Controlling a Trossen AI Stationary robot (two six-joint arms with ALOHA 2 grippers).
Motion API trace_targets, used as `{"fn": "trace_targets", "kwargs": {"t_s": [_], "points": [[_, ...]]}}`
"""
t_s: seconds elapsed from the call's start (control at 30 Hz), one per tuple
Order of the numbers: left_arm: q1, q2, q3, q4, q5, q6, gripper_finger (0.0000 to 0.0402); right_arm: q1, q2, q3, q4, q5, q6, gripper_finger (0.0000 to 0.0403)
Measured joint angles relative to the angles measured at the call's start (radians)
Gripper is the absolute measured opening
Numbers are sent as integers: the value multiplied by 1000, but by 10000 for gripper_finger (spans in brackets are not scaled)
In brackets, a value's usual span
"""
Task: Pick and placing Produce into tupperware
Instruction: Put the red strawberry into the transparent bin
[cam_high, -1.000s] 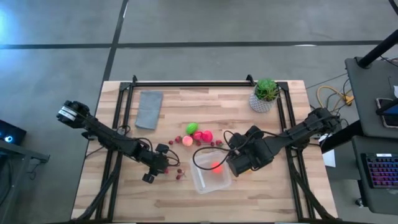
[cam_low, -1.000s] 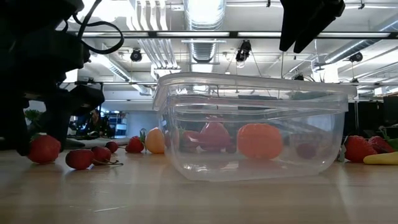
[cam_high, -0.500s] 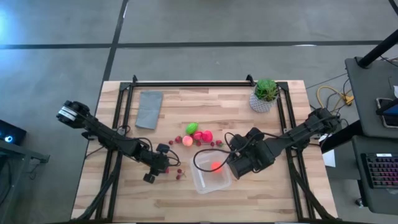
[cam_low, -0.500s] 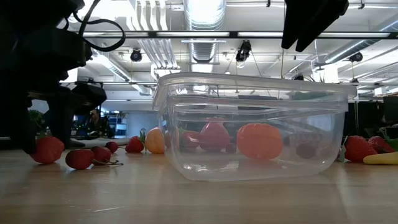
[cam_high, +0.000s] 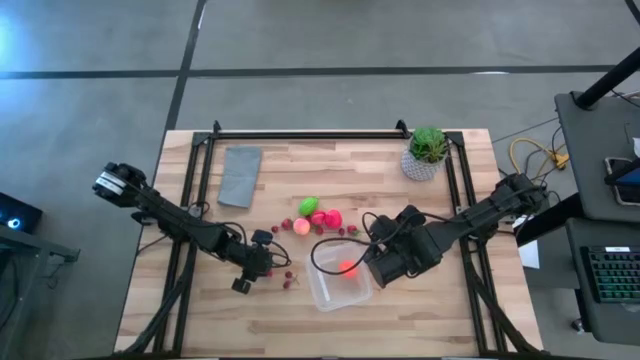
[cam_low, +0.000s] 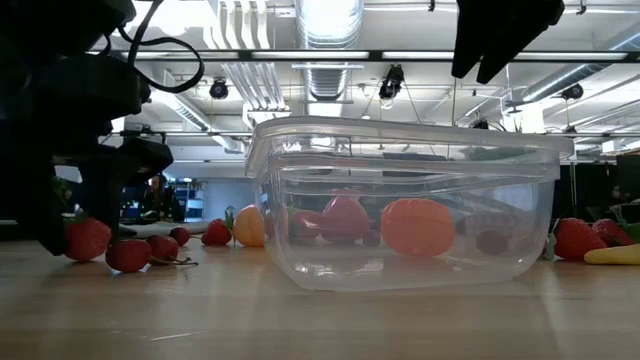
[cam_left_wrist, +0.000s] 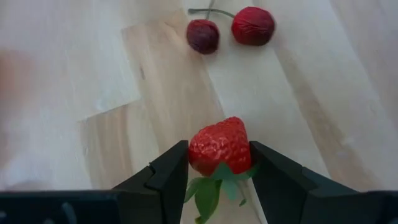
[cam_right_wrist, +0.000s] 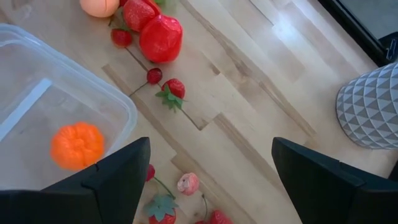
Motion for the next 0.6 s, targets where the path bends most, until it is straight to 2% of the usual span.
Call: {"fn": "trace_targets", "kwargs": {"t_s": [0.17,0.4,0.6], "points": [[0,0,0,1,0,0,121,8,0,0,0,3,40,329],[0,-4,19,17,3,-1,141,42,0,0,-2,21,157,329],[0,-19,102,16,-8,-2,132,108,-21,0,-10,112,284,329]]}}
